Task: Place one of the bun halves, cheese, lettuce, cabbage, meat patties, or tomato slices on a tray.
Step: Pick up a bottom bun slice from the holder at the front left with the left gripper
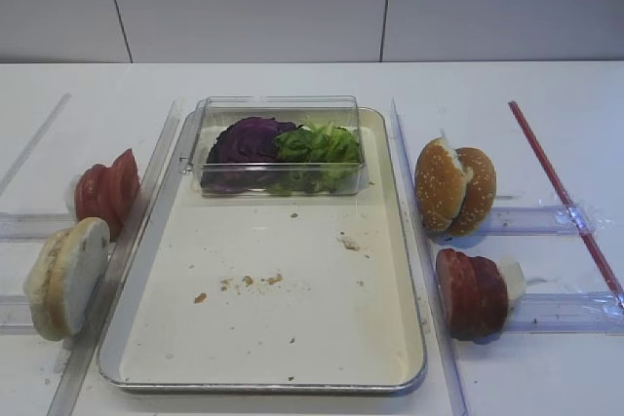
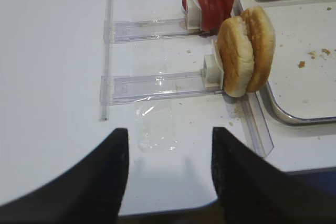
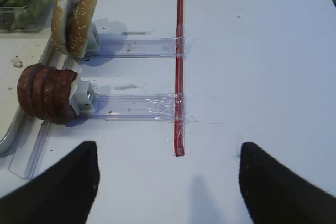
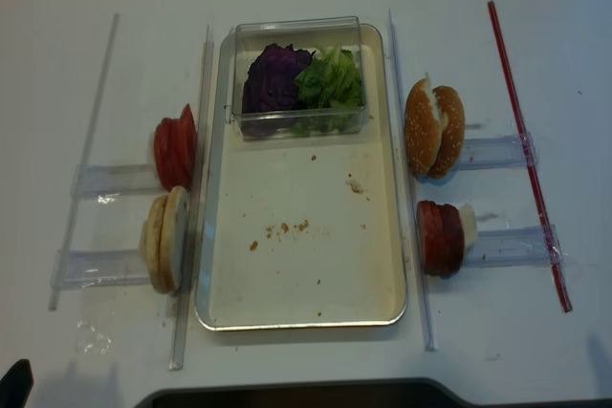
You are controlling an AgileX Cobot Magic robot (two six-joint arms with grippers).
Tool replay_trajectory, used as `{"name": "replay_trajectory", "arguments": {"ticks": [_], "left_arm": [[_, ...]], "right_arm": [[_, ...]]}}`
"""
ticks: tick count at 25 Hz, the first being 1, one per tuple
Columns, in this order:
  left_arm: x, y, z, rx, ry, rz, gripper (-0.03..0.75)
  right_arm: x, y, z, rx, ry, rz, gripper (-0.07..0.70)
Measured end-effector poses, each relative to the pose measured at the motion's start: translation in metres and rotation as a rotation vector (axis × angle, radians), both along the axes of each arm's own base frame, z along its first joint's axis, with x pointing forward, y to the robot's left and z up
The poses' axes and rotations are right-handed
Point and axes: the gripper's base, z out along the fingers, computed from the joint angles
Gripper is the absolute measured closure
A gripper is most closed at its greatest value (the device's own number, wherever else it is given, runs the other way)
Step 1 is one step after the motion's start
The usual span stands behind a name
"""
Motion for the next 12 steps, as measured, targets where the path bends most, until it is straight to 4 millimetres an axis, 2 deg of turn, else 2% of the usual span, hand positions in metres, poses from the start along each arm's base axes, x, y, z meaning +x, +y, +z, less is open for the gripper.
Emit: {"name": "replay_trajectory", "arguments": {"ticks": [12], "left_arm": [[0.0, 0.0, 0.0, 0.0, 0.0, 0.0, 0.371]], "right_arm": [[0.0, 0.0, 0.0, 0.0, 0.0, 0.0, 0.076]]}}
